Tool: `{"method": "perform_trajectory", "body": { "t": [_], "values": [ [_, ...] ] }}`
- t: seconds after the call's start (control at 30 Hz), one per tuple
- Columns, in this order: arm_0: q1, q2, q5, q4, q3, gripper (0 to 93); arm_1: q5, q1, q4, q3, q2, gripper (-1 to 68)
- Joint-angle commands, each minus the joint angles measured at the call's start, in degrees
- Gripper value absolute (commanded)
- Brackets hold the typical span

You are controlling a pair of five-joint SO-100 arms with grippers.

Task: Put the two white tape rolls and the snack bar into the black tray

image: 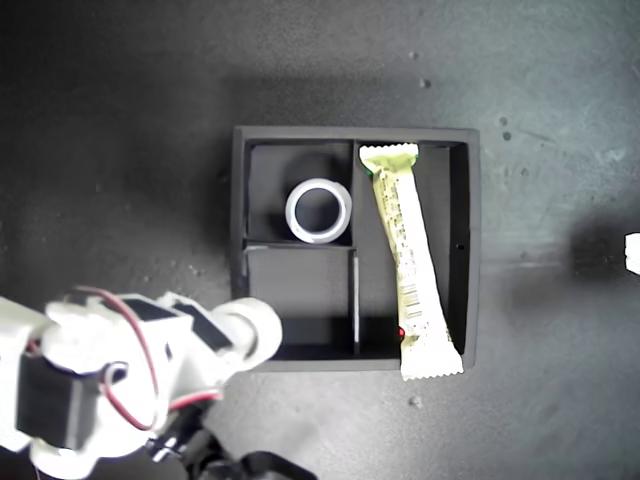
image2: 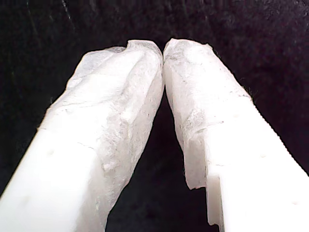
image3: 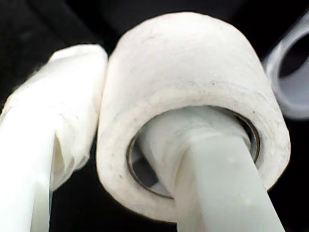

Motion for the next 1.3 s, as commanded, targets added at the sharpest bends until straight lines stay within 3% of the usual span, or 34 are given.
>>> {"method": "perform_trajectory", "body": {
  "t": [0.0,0.1,0.2,0.27,0.87,1.07,1.27],
  "values": [
    [-0.2,-8.5,1.6,3.9,-14.7,3.1,0.7,-0.7,-2.8,2.0,2.1,-0.2],
    [-0.3,-20.1,1.7,11.9,-30.6,3.6,0.7,-0.7,-4.2,4.0,2.1,-0.2],
    [-0.2,-40.8,0.9,26.5,-65.1,3.9,0.7,-0.7,-5.6,5.1,2.1,-0.2],
    [-0.3,-45.4,1.8,26.5,-70.8,4.0,0.5,-0.7,-6.9,6.2,2.1,-0.2],
    [-1.5,-29.6,-1.9,26.5,-41.7,19.3,-0.7,-1.2,-7.9,7.1,2.1,-0.2],
    [-3.5,-8.1,2.0,26.5,-26.9,19.7,-1.1,-1.1,-7.9,6.1,2.1,-0.2],
    [-4.0,15.8,-0.5,26.4,-6.2,17.6,0.7,0.0,-8.3,7.4,2.1,-0.2]
  ]
}}
